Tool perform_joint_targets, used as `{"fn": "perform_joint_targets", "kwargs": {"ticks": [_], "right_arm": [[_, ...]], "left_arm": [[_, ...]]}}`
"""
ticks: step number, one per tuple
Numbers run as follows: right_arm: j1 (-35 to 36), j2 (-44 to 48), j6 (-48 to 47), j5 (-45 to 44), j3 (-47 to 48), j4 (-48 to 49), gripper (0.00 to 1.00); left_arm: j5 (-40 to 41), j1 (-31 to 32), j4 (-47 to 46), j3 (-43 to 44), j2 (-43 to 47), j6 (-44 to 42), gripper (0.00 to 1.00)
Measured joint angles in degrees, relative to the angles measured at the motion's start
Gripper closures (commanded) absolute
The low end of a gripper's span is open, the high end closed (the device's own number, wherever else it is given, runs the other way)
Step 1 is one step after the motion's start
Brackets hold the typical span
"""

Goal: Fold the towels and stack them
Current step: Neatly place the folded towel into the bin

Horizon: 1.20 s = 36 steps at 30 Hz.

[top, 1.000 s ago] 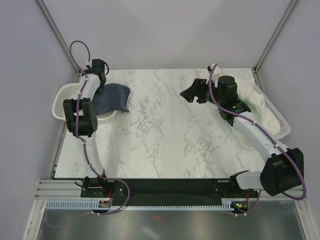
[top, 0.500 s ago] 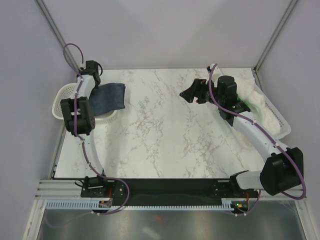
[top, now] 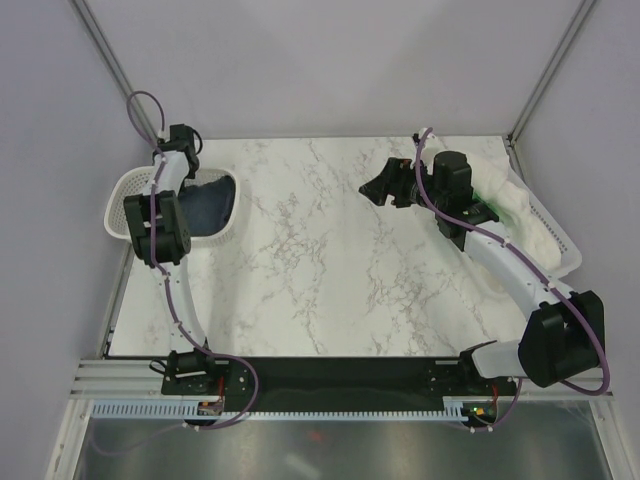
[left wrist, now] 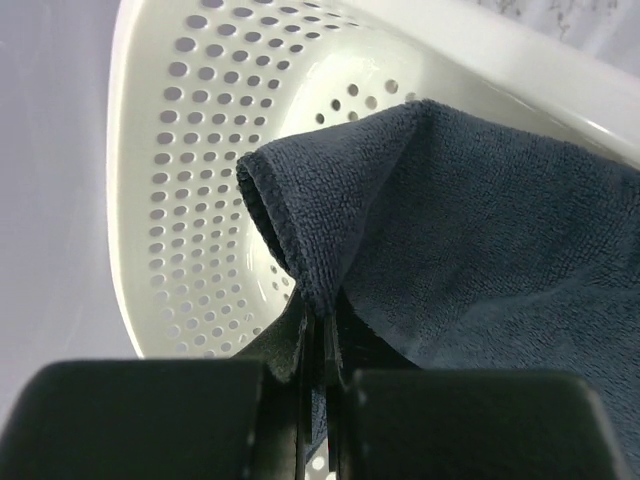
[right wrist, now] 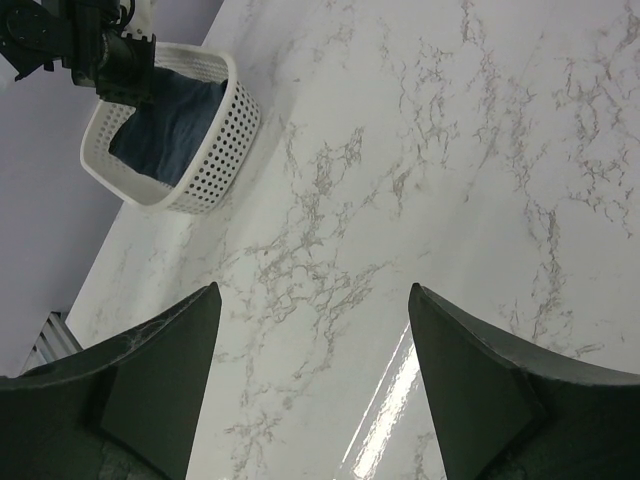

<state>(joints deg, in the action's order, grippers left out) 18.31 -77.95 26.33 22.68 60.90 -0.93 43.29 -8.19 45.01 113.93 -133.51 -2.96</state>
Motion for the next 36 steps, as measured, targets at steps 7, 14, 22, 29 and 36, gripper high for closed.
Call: {"fn": "perform_joint_targets", "kwargs": {"ticks": [7, 14, 22, 29, 36], "right_arm": [[-0.1, -0.4, 0.0, 0.0, 0.0, 0.0, 0.16], [-0.2, -0.5, -0.1, 0.0, 0.0, 0.0, 0.16], [-1.3, 0.2, -0.6, -1.6, 0.3, -0.9, 0.15], [-2.4, 0.7, -0.6, -9.3, 7.9, -7.0, 0.15], [-9.1, -3.8, -0.7, -23.6, 17.3, -17.6, 0.15]], "left_arm": [[1.3, -0.2, 0.0, 2.1, -0.2, -0.2, 0.85], [2.1, -0.3, -0.2, 4.5, -1.0, -1.0, 0.51], [2.9, 0.8, 0.3, 4.7, 1.5, -0.8, 0.22], [0.1, 13.1, 1.4, 3.5, 16.9, 0.3, 0.04], [-22.7, 29.0, 0.1, -10.0, 39.5, 8.9, 0.00]]}}
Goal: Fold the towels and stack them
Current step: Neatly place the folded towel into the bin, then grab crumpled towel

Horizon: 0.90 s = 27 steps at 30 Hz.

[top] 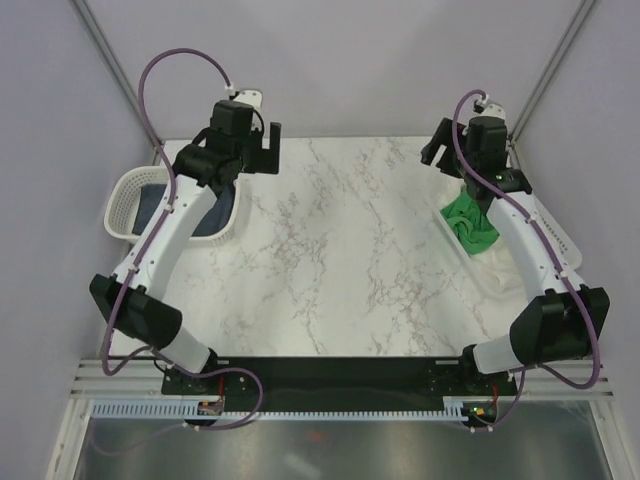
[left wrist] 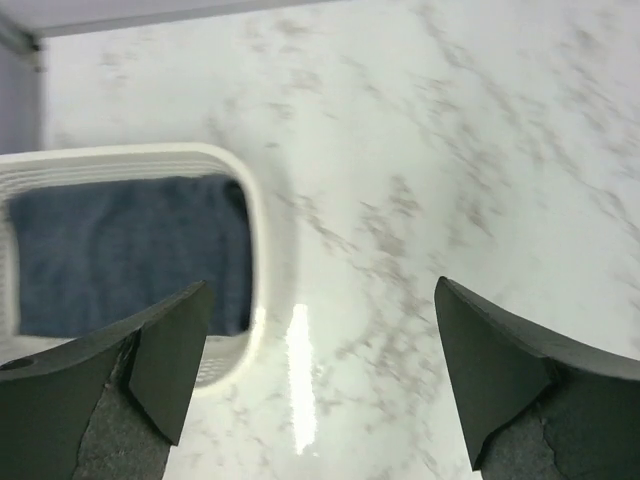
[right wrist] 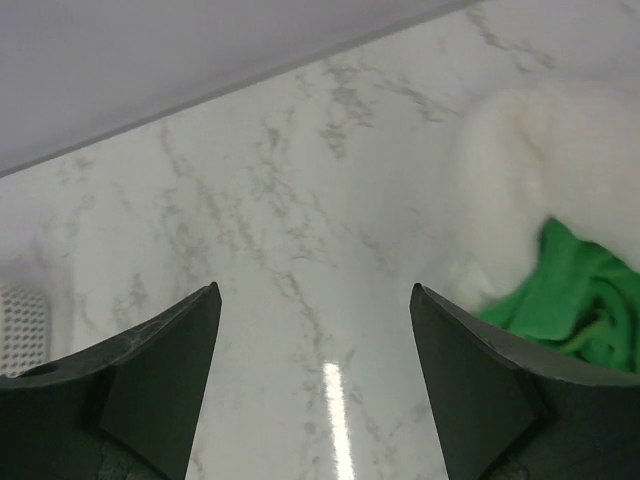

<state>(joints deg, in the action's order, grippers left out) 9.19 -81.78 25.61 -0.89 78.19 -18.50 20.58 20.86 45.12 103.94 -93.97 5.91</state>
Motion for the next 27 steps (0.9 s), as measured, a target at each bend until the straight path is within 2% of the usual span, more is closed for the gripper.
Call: {"fn": "perform_joint_targets", "kwargs": {"ticks": [5, 9, 11, 16, 19, 21, 22, 23, 24, 27], "right_arm": [[-8.8, -3.0, -0.6, -6.9, -0.1, -9.4, 0.15], [-15.4, -3.0, -1.3, -7.6, -4.7, -13.1, 0.14], [-16.0, -3.0, -1.3, -7.6, -7.4, -14.2, 0.14], [-15.4, -4.9, -0.5, -4.4, -12.2, -14.8, 0.14], [-15.2, -8.1, -0.2, -3.5, -12.5, -14.3, 0.19], [-15.3, -10.1, -0.2, -3.5, -12.5, -13.6, 0.38], [-15.3, -10.8, -0.5, -3.5, -12.5, -13.5, 0.59], [-15.3, -11.4, -0.9, -3.6, -12.5, -13.4, 0.90], [-15.2, -11.7, -1.2, -3.8, -12.3, -13.5, 1.00], [-15.3, -11.7, -1.7, -5.6, -9.1, -16.6, 1.00]], "left_arm": [[-12.5, 7.0, -1.1, -10.2, 8.0, 2.8, 0.00], [-21.0, 12.1, -2.9, -18.5, 10.8, 4.4, 0.00], [-24.7, 12.7, -3.5, -22.1, 12.2, 5.3, 0.00], [-27.9, 12.4, -5.2, -25.9, 14.8, 6.8, 0.00], [-28.9, 12.3, -6.0, -27.4, 16.5, 7.4, 0.00], [-29.5, 12.3, -6.6, -28.1, 17.3, 7.6, 0.00], [-29.8, 12.3, -6.7, -28.5, 17.8, 7.7, 0.00], [-29.8, 12.3, -6.7, -28.9, 18.1, 7.8, 0.00], [-29.9, 12.3, -6.7, -29.2, 18.5, 7.8, 0.00], [-30.0, 12.3, -6.8, -29.3, 19.1, 8.0, 0.00]]}}
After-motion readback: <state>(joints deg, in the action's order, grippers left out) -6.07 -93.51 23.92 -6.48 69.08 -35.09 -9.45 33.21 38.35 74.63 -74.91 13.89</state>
